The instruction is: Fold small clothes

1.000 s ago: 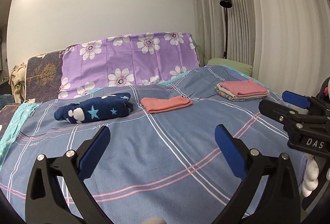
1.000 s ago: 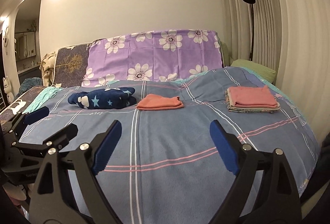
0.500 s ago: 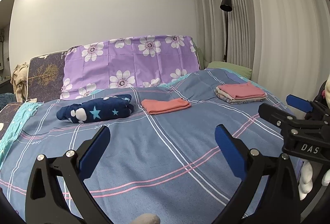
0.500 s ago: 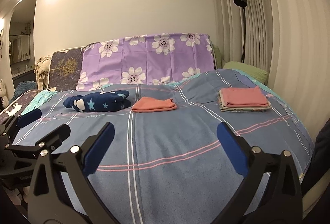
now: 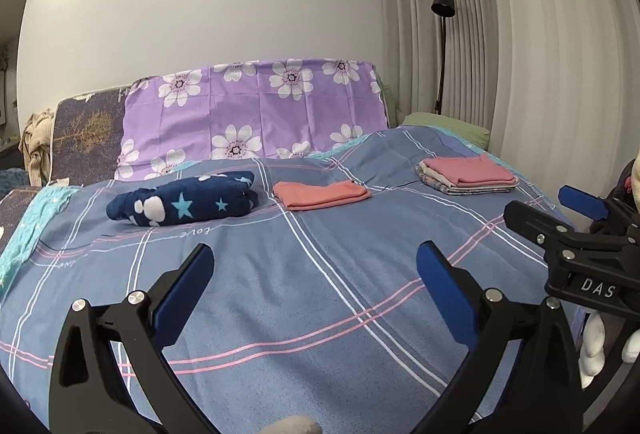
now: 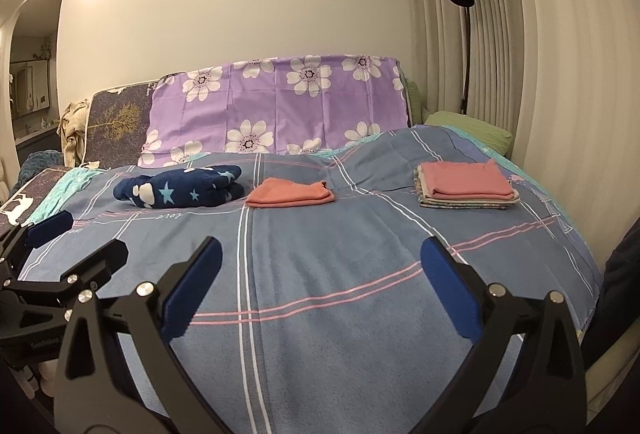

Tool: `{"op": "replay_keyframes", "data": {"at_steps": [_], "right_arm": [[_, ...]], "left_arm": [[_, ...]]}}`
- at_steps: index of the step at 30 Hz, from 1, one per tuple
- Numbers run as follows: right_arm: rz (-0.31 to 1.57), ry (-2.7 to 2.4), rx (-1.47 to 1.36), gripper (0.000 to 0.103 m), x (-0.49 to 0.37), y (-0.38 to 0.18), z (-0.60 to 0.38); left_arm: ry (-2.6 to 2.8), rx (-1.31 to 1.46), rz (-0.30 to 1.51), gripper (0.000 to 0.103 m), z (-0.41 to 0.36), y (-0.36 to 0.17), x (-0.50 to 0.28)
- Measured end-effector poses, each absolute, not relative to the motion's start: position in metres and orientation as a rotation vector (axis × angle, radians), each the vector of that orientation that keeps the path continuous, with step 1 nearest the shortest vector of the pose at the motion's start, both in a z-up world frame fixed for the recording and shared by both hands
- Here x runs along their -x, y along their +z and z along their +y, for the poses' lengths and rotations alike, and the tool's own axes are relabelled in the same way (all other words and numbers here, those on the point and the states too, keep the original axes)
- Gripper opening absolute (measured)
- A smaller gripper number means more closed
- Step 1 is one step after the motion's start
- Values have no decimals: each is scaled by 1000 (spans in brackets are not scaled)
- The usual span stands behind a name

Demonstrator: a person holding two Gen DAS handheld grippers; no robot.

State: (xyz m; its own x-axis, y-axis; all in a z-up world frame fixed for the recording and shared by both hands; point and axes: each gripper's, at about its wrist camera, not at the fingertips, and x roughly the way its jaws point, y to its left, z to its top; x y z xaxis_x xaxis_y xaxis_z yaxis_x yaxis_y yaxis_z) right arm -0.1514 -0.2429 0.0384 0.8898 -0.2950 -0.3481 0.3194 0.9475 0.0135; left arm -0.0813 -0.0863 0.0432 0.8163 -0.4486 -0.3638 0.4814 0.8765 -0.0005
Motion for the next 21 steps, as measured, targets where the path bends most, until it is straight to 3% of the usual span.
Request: {"op": "replay_keyframes", "data": {"at_steps": [21], "right_arm": [[395,-332,-91,101,146,31,-250]], "left_arm": [[-474,-140,378,101,-95,36,82]]}}
